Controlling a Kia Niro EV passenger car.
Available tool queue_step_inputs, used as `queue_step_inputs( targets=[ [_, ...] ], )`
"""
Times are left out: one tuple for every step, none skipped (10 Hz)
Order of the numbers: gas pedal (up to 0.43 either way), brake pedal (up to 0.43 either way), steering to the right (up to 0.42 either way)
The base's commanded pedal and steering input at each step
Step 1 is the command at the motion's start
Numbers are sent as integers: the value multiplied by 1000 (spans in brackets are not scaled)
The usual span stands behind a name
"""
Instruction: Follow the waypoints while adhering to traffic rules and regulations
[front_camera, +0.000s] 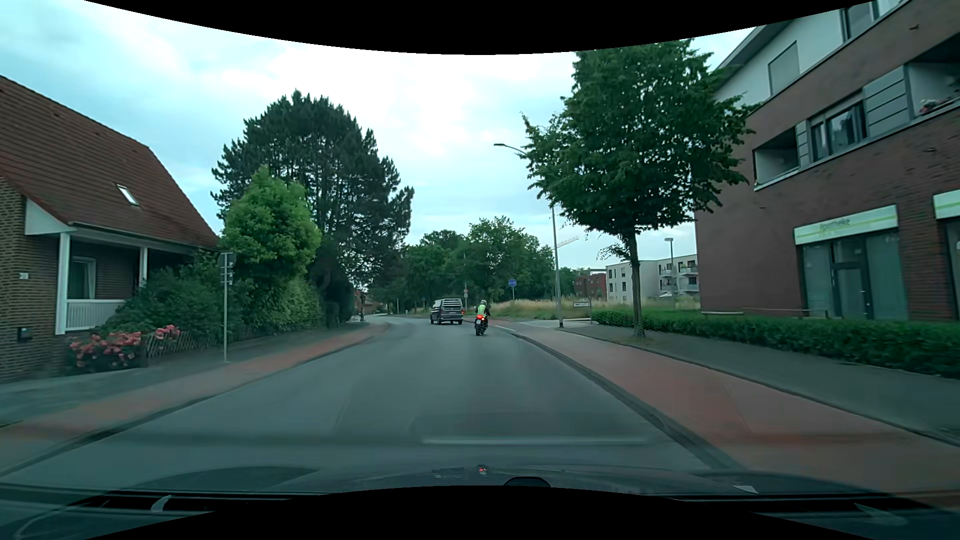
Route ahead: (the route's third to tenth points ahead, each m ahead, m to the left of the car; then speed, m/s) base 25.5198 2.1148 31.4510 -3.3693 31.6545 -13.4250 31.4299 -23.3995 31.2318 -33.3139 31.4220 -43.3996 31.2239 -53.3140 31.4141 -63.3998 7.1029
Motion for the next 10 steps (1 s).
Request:
queue_step_inputs(
  targets=[
    [118,0,-18],
    [118,0,-21],
    [110,0,-26],
    [59,0,-30],
    [0,0,-31],
    [0,0,-31],
    [0,0,-31],
    [0,0,-31],
    [0,0,-31],
    [0,0,-30]
  ],
)
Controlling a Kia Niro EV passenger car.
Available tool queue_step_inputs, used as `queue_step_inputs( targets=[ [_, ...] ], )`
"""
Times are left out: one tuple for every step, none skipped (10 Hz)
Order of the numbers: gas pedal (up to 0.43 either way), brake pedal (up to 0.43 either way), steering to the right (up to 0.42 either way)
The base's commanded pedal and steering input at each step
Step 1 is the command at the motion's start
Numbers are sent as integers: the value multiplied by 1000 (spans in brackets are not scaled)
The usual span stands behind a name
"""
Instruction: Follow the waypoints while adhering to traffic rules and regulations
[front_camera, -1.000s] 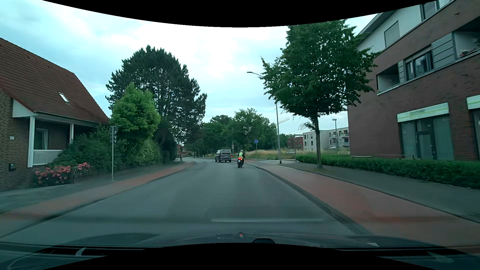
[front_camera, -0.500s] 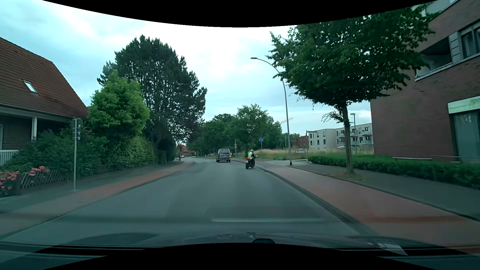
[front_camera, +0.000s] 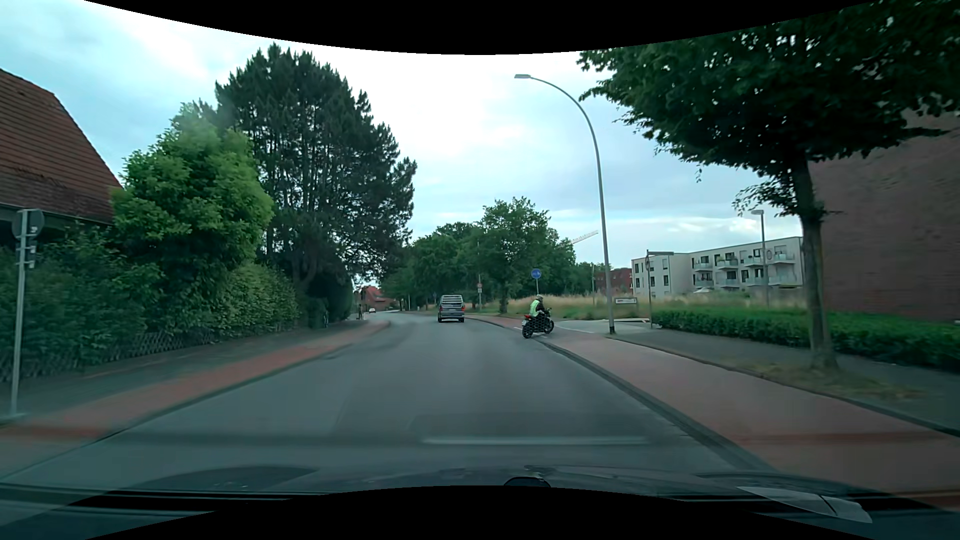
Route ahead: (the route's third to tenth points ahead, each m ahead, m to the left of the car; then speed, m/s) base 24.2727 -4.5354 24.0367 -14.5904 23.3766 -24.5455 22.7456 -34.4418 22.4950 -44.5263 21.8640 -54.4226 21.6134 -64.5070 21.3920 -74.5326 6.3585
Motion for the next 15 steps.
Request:
queue_step_inputs(
  targets=[
    [0,0,-30],
    [28,0,-29],
    [39,0,-28],
    [39,0,-29],
    [39,0,-29],
    [39,0,-28],
    [39,0,-29],
    [39,0,-30],
    [39,0,-30],
    [39,0,-30],
    [39,0,-30],
    [39,0,-30],
    [39,0,-30],
    [39,0,-30],
    [39,0,-30]
  ],
)
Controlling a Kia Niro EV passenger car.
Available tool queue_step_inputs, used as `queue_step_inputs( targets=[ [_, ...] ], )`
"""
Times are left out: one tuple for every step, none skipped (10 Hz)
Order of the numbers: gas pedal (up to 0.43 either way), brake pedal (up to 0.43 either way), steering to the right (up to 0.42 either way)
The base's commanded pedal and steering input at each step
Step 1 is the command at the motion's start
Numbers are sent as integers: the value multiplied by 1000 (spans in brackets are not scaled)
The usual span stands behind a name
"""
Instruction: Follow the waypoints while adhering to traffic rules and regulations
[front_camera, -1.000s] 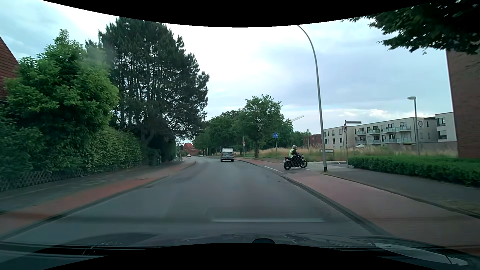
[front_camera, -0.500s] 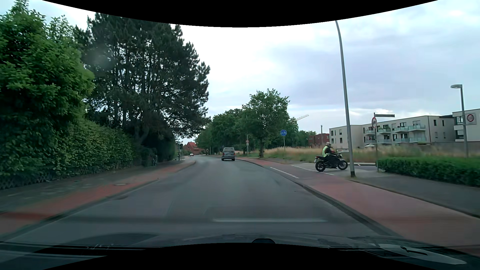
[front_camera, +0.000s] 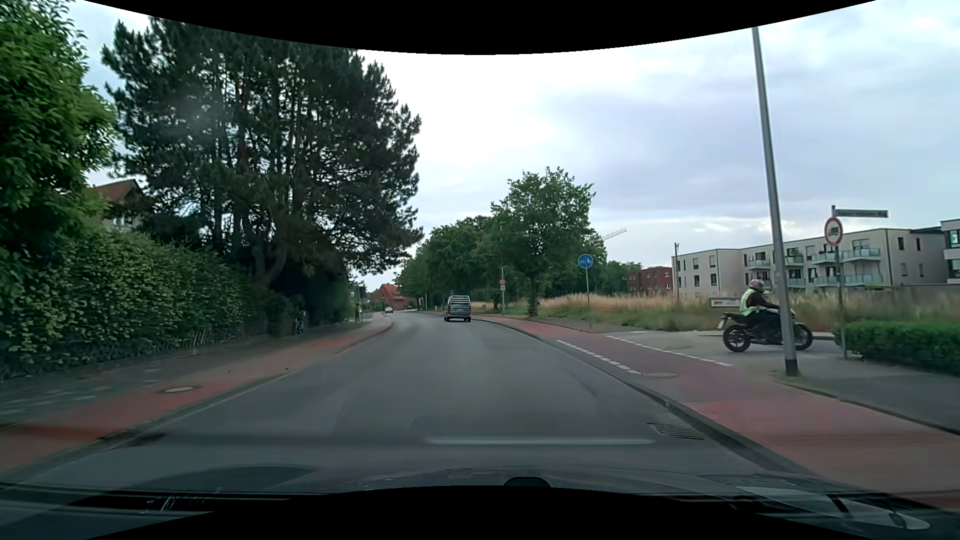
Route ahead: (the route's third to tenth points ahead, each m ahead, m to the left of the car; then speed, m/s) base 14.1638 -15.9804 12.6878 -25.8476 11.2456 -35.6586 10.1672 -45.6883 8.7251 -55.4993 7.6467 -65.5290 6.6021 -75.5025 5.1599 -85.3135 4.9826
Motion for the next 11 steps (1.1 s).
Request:
queue_step_inputs(
  targets=[
    [39,0,-30],
    [39,0,-28],
    [39,0,-23],
    [39,0,-13],
    [39,0,1],
    [39,0,7],
    [39,0,12],
    [39,0,19],
    [39,0,38],
    [39,0,69],
    [39,0,100]
  ],
)
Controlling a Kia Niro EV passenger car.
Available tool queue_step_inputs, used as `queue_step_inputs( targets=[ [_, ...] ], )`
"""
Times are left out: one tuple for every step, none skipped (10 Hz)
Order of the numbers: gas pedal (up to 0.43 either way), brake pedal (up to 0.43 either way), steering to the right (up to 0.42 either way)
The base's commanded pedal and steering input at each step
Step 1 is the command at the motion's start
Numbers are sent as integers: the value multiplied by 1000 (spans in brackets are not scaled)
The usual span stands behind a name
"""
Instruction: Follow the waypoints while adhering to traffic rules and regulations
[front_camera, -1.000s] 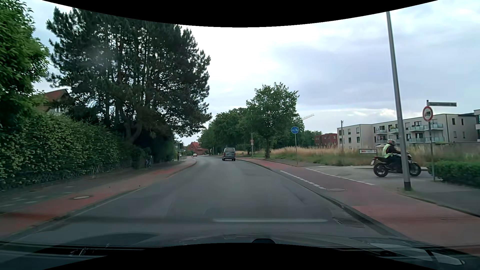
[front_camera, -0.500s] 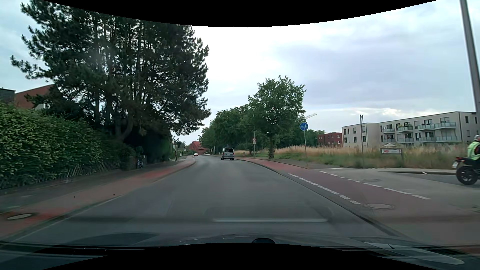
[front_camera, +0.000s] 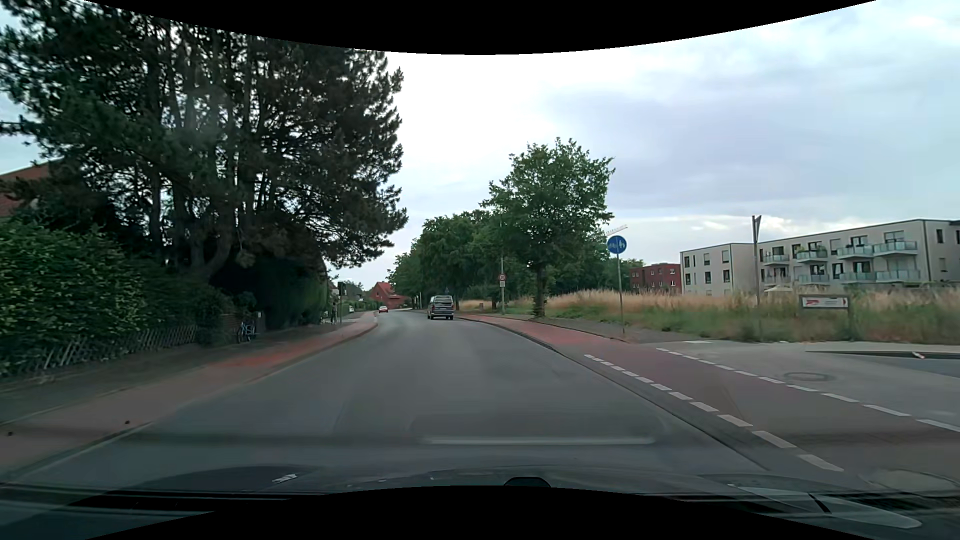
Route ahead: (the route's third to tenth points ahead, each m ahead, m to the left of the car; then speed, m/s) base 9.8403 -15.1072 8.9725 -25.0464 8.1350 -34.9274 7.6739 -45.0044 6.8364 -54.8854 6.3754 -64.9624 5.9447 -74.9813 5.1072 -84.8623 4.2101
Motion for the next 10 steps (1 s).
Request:
queue_step_inputs(
  targets=[
    [39,0,135],
    [39,0,174],
    [39,0,226],
    [28,0,272],
    [28,0,318],
    [28,0,373],
    [28,0,430],
    [28,0,480],
    [28,0,538],
    [28,0,591]
  ],
)
